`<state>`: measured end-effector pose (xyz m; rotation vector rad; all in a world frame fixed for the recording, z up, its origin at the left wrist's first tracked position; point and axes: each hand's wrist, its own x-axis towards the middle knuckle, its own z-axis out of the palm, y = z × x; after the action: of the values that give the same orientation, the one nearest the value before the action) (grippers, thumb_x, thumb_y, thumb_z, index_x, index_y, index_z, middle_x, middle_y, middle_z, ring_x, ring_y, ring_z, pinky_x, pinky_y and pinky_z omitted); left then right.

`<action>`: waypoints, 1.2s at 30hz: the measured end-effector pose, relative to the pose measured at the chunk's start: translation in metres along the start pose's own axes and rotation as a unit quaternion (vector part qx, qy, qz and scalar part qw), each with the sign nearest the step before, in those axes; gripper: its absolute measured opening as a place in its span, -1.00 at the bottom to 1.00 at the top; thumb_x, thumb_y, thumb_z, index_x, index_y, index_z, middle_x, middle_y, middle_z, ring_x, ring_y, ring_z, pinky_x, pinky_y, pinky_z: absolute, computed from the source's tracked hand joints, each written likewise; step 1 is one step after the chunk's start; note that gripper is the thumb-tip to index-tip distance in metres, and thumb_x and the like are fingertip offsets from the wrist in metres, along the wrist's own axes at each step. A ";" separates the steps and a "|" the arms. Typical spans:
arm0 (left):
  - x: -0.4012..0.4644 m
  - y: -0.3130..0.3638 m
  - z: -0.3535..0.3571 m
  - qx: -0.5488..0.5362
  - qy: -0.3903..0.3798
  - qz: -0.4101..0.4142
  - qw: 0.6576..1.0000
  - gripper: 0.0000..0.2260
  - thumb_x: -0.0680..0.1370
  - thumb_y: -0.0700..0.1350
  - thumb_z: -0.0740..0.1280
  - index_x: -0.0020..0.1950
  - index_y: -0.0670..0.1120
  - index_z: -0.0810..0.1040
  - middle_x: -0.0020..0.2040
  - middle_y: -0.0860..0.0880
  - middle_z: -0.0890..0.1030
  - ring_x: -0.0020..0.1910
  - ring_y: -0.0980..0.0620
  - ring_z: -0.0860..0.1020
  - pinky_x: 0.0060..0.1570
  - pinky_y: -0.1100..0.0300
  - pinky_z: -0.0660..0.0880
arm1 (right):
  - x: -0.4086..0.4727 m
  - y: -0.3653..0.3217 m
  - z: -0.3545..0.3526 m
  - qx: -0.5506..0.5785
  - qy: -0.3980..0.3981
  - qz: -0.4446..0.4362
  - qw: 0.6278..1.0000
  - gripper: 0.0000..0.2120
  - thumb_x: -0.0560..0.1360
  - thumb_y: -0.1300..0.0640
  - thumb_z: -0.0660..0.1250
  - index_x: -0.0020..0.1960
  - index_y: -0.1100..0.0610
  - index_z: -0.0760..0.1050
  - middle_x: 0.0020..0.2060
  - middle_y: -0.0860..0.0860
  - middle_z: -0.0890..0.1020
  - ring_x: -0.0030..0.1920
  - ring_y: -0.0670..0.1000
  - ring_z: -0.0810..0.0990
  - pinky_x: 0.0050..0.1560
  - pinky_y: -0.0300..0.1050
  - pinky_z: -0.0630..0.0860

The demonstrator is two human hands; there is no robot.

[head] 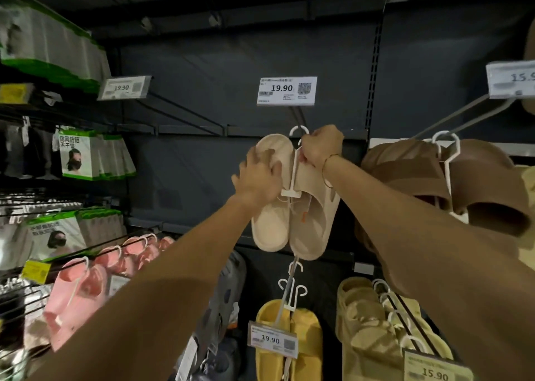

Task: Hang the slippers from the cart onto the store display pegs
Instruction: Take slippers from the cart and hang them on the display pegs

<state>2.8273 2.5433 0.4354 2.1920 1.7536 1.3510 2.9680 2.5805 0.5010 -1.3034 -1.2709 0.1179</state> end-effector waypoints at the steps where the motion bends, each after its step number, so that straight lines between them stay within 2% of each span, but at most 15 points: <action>1: 0.000 -0.006 0.008 0.009 -0.034 -0.005 0.999 -0.56 0.70 0.10 0.03 0.59 0.13 0.17 0.62 -0.01 0.08 0.52 -0.19 0.18 0.43 -0.25 0.12 | 0.008 0.007 0.006 -0.009 -0.001 0.007 1.000 -0.81 0.43 0.22 0.31 -0.25 0.27 0.66 -0.33 0.16 0.67 -0.24 0.14 0.68 -0.12 0.01 0.68; 4: 0.000 -0.026 0.033 0.023 -0.128 0.001 0.991 -0.53 0.70 0.15 -0.02 0.63 0.20 0.04 0.64 0.08 0.09 0.57 -0.13 0.14 0.47 -0.21 0.01 | 0.034 0.027 0.021 -0.031 0.003 0.029 0.999 -0.89 0.41 0.23 0.37 -0.18 0.24 0.66 -0.22 0.15 0.69 -0.14 0.14 0.69 -0.11 -0.05 0.65; 6: 0.000 -0.038 0.047 0.010 -0.148 0.005 0.989 -0.53 0.70 0.16 -0.02 0.62 0.25 0.01 0.64 0.11 0.09 0.59 -0.11 0.13 0.47 -0.23 -0.03 | 0.048 0.039 0.030 -0.042 0.005 0.037 0.998 -0.91 0.41 0.22 0.43 -0.13 0.24 0.66 -0.16 0.16 0.70 -0.09 0.12 0.68 -0.16 -0.12 0.59; 9: 0.000 -0.051 0.054 0.007 -0.127 0.005 0.992 -0.53 0.70 0.13 0.02 0.62 0.24 0.04 0.63 0.11 0.16 0.57 -0.08 0.20 0.46 -0.21 0.01 | 0.058 0.053 0.041 -0.035 0.011 0.055 0.998 -0.83 0.40 0.18 0.48 -0.04 0.23 0.65 -0.06 0.16 0.71 -0.04 0.13 0.68 -0.05 -0.03 0.65; 11: -0.003 -0.056 0.053 0.005 -0.117 0.003 0.993 -0.55 0.70 0.12 0.03 0.61 0.24 0.10 0.60 0.11 0.24 0.55 -0.06 0.25 0.44 -0.17 0.06 | 0.055 0.054 0.045 -0.024 0.013 0.061 0.998 -0.79 0.44 0.17 0.45 0.04 0.23 0.64 0.01 0.16 0.69 0.02 0.14 0.68 0.03 0.01 0.65; 14: -0.014 -0.060 0.048 0.000 -0.098 0.001 0.995 -0.57 0.70 0.12 0.04 0.59 0.27 0.15 0.50 0.04 0.40 0.46 -0.10 0.36 0.39 -0.16 0.14 | 0.030 0.043 0.039 0.001 0.030 0.033 0.999 -0.74 0.54 0.12 0.33 0.14 0.26 0.57 0.07 0.15 0.65 0.08 0.14 0.63 0.07 -0.05 0.56; 17: -0.030 -0.059 0.035 -0.026 -0.052 0.006 0.998 -0.59 0.69 0.11 0.10 0.56 0.20 0.26 0.47 0.02 0.44 0.44 -0.09 0.39 0.42 -0.15 0.21 | -0.013 0.030 0.030 0.049 0.011 -0.036 0.998 -0.88 0.55 0.17 0.27 0.05 0.18 0.50 -0.09 0.05 0.62 -0.05 0.05 0.60 0.01 -0.07 0.54; 19: -0.046 -0.058 0.022 -0.055 -0.018 0.020 0.998 -0.62 0.67 0.13 0.14 0.49 0.16 0.39 0.40 0.03 0.51 0.39 -0.06 0.45 0.40 -0.17 0.30 | -0.053 0.024 0.025 0.064 -0.055 -0.069 0.994 -0.91 0.52 0.18 0.27 -0.03 0.16 0.52 -0.19 0.01 0.61 -0.14 0.00 0.58 -0.09 -0.11 0.52; 22: -0.085 -0.061 -0.004 -0.097 0.026 0.039 0.994 -0.67 0.60 0.10 0.16 0.32 0.12 0.52 0.22 0.06 0.62 0.21 0.00 0.57 0.26 -0.13 0.47 | -0.124 0.012 0.014 0.046 -0.140 -0.107 0.983 -0.87 0.52 0.17 0.29 -0.03 0.15 0.61 -0.16 -0.03 0.66 -0.10 -0.04 0.61 -0.03 -0.16 0.53; 26: -0.178 -0.068 -0.057 -0.129 0.067 0.026 0.989 -0.75 0.55 -0.08 0.21 0.16 -0.01 0.61 0.01 0.07 0.67 0.01 0.11 0.63 0.12 0.06 0.55 | -0.231 -0.007 -0.004 0.066 -0.218 -0.100 0.968 -0.85 0.51 0.13 0.30 -0.05 0.14 0.64 -0.19 -0.03 0.67 -0.13 0.00 0.65 0.01 0.05 0.61; 29: -0.266 -0.085 -0.091 -0.158 0.058 0.018 0.986 -0.82 0.57 -0.20 0.28 0.11 -0.11 0.63 -0.05 0.09 0.66 -0.07 0.18 0.61 0.07 0.16 0.56 | -0.324 -0.011 -0.024 0.089 -0.258 -0.075 0.959 -0.88 0.52 0.09 0.33 -0.05 0.05 0.65 -0.18 -0.08 0.68 -0.12 -0.03 0.68 -0.03 0.02 0.64; 33: -0.412 -0.116 -0.110 -0.185 0.022 -0.012 0.982 -0.84 0.57 -0.18 0.33 0.13 -0.13 0.61 -0.08 0.12 0.63 -0.16 0.27 0.58 -0.10 0.23 0.57 | -0.471 0.004 -0.047 0.123 -0.312 -0.008 0.942 -0.95 0.51 0.05 0.39 -0.08 -0.08 0.62 -0.19 -0.05 0.69 -0.12 0.00 0.67 -0.07 -0.05 0.61; 36: -0.523 -0.134 -0.112 -0.192 -0.011 -0.074 0.978 -0.81 0.58 -0.07 0.33 0.14 -0.11 0.58 -0.11 0.10 0.64 -0.23 0.28 0.58 -0.19 0.30 0.50 | -0.574 0.021 -0.056 0.124 -0.331 0.051 0.934 -0.98 0.48 0.13 0.42 -0.11 0.07 0.61 -0.26 0.05 0.67 -0.21 0.08 0.65 -0.10 0.03 0.58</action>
<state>2.6574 2.1201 0.1260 1.8274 1.4629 1.4736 2.7981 2.1594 0.1444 -1.1416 -1.6821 0.8242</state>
